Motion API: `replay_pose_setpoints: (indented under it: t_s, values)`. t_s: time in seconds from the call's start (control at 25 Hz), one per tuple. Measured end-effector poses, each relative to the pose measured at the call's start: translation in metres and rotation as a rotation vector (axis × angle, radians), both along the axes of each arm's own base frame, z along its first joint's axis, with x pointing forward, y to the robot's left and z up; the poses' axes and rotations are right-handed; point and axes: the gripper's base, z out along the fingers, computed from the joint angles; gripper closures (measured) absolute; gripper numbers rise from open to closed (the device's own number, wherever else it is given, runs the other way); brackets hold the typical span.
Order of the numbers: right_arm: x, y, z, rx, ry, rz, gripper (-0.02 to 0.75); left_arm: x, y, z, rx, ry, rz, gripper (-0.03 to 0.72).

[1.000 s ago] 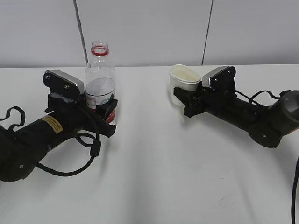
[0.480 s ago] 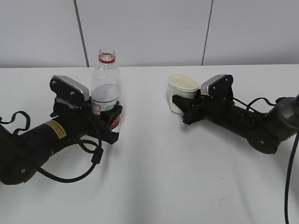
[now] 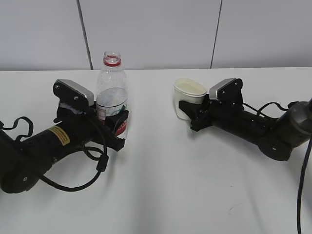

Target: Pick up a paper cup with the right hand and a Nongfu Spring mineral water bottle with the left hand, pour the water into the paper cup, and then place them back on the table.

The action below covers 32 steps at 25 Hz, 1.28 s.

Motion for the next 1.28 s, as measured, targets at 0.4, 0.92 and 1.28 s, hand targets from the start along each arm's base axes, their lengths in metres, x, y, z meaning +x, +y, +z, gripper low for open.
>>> replay_pose_setpoints:
  t_s: [0.4, 0.92, 1.28]
  values:
    - [-0.002, 0.002, 0.001, 0.05, 0.027, 0.026, 0.171, 0.0, -0.001, 0.0, 0.002, -0.001, -0.007, 0.242]
    - [-0.003, 0.003, -0.005, 0.054, 0.124, 0.044, 0.102, -0.004, 0.002, -0.003, 0.008, 0.02, 0.0, 0.132]
    - [-0.005, -0.015, -0.008, 0.056, 0.173, 0.074, 0.106, -0.024, 0.022, -0.002, 0.019, 0.077, 0.068, 0.125]
